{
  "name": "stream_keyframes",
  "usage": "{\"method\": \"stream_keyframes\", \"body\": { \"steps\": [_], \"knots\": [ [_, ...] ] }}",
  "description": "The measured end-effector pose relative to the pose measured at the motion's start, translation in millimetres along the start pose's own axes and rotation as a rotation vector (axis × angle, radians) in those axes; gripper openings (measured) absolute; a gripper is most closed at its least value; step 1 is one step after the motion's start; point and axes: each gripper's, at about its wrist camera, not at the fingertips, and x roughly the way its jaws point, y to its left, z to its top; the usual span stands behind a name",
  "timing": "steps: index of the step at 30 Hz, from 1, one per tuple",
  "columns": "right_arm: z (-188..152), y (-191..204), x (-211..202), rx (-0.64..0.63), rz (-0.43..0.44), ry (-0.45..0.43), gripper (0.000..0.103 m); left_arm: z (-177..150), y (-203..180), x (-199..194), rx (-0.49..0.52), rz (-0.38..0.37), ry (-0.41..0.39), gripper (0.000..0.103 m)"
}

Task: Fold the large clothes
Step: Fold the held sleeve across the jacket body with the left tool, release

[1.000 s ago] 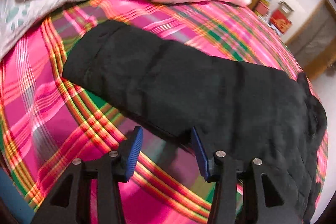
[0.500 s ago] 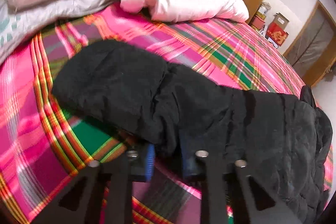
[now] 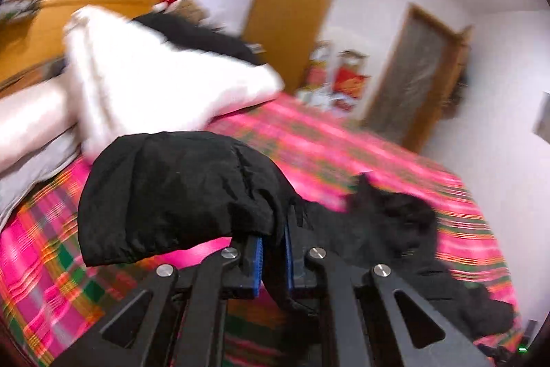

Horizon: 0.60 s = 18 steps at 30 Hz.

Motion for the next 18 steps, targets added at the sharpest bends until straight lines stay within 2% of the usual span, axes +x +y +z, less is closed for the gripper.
{"method": "stream_keyframes", "body": {
  "steps": [3, 7, 13, 18],
  "knots": [
    [-3.0, -13.8, -8.8, 0.029, -0.003, -0.017, 0.082, 5.7, -49.5, -1.1, 0.057, -0.096, 0.006, 0.01],
    [-9.8, -37.8, -18.1, 0.072, -0.014, -0.033, 0.082, -8.4, -118.4, 17.0, 0.144, -0.194, 0.064, 0.01],
    [-22.1, -75.7, -19.5, 0.144, -0.036, -0.032, 0.082, -64.0, -195.1, 59.6, 0.24, -0.279, 0.206, 0.013],
    [-26.6, -95.4, -11.6, 0.195, -0.041, -0.027, 0.082, -123.1, -227.8, 87.8, 0.28, -0.362, 0.367, 0.026]
  ]
}}
